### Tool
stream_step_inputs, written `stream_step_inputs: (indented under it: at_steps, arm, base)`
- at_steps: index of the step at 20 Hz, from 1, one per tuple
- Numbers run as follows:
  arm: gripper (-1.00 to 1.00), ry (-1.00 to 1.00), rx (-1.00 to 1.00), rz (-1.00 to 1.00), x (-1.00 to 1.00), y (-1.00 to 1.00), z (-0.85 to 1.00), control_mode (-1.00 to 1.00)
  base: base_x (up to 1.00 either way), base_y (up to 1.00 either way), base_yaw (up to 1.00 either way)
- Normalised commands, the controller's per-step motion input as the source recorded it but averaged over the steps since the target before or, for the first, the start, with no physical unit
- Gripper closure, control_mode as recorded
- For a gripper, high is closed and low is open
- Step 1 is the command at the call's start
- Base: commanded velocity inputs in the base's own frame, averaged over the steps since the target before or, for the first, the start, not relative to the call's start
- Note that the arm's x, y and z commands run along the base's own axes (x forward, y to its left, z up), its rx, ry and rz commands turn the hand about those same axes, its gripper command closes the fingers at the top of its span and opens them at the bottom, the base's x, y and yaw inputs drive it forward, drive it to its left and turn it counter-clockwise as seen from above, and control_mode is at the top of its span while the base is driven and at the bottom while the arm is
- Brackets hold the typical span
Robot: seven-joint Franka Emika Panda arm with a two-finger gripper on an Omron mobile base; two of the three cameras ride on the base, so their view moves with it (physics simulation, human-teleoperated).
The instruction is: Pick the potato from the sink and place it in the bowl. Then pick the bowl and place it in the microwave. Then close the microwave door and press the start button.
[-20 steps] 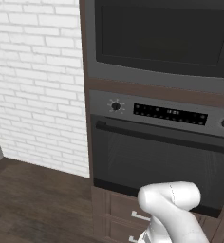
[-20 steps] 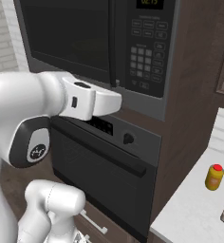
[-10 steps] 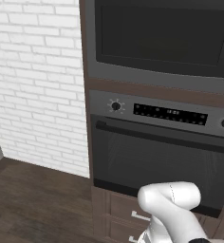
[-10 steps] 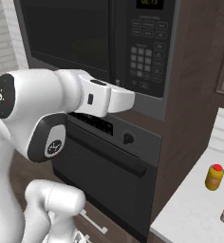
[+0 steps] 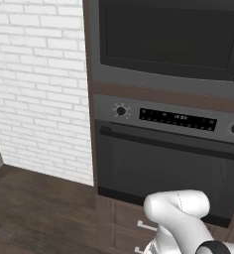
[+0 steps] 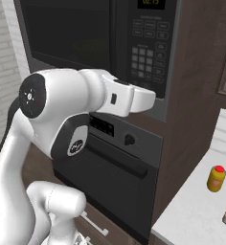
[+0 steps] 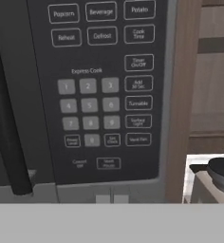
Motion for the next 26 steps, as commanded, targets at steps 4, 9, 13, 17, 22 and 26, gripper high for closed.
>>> stream_step_inputs:
  at_steps: [4,9,13,17,22,26]
  arm:
    - [1.0,0.0,0.0,0.0,0.15,0.0,0.0,-1.0]
    - [1.0,0.0,0.0,0.0,0.24,-0.01,-0.11,-1.0]
    - [1.0,0.0,0.0,0.0,0.1,-0.16,-0.16,-1.0]
    - [1.0,0.0,0.0,0.0,0.03,-0.3,-0.01,-1.0]
    - [1.0,0.0,0.0,0.0,0.08,-0.04,0.0,-1.0]
    - [1.0,0.0,0.0,0.0,0.06,0.0,-0.06,-1.0]
  base:
    - [0.0,0.0,0.0]
    - [0.0,0.0,0.0]
    - [0.0,0.0,0.0]
    - [0.0,0.0,0.0]
    - [0.0,0.0,0.0]
    - [0.0,0.0,0.0]
